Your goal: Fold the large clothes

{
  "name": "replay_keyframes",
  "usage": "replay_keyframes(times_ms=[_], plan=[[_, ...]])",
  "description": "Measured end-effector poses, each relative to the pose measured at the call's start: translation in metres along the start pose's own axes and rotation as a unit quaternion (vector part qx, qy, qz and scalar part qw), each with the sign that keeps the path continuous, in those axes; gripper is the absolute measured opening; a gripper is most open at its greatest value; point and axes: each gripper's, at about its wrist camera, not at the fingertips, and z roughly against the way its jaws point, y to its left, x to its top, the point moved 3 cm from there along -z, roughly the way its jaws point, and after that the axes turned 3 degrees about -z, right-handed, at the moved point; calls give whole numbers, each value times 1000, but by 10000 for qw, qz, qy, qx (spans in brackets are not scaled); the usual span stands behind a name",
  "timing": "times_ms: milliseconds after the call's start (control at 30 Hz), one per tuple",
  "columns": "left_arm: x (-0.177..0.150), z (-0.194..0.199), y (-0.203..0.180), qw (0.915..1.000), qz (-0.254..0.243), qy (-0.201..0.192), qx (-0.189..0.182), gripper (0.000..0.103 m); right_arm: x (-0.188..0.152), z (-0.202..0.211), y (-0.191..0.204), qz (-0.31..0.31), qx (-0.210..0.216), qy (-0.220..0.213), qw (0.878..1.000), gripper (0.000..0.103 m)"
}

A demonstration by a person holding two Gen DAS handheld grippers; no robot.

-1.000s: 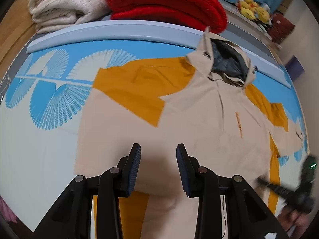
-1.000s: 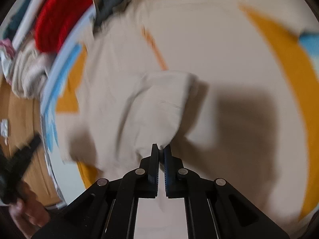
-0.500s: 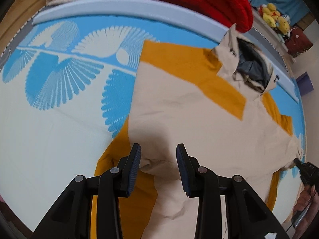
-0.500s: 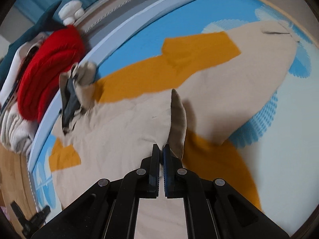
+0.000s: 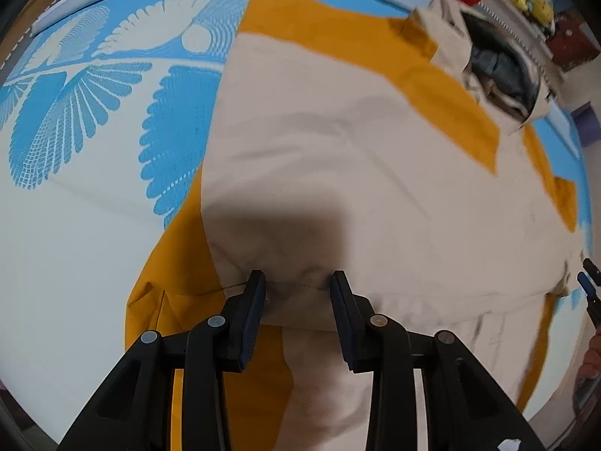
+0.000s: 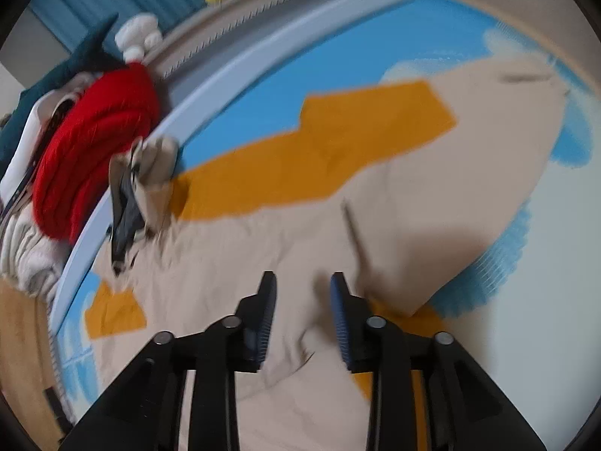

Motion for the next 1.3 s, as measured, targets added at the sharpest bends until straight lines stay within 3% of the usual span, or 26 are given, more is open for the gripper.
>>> replay_keyframes(times_ms=[100, 167, 233, 333, 533, 700, 933, 1133, 1200, 1300], plan=[[-3, -6, -2, 9998, -96, 46, 148, 31, -14, -32, -7, -198, 224, 756, 9967, 35], [-4, -5, -5, 9995, -196, 38, 248, 31, -22, -50, -17, -318, 53, 1057, 9939, 35], [-5, -1, -8, 9994, -240, -1, 258, 31, -26, -61, -29, -489, -211, 1206, 9913, 35], [-5, 10, -16, 9990, -357, -114, 232, 31, -26, -60, -32, -574, -165, 1189, 9911, 35], [-16, 47, -51, 9928, -940, -638, 377, 32, -11, -29, -18, -141, -282, 627, 9975, 35], [-36, 83, -89, 9815, -1388, -1258, 396, 35, 4, 24, 11, 575, -350, -311, 9972, 35], [-66, 112, -112, 9780, -1310, -1612, 182, 35, -16, 95, 54, 1656, -38, -1314, 9774, 35], [-91, 126, -124, 9756, -1252, -1788, 227, 35, -30, 155, 53, 1593, 760, -1949, 9648, 35], [-99, 130, -127, 9754, -1222, -1829, 176, 35, -32, 186, 44, 1492, 1152, -2331, 9540, 35], [-107, 129, -133, 9761, -1245, -1771, 194, 35, -33, 222, 27, 1452, 1295, -2865, 9381, 35]])
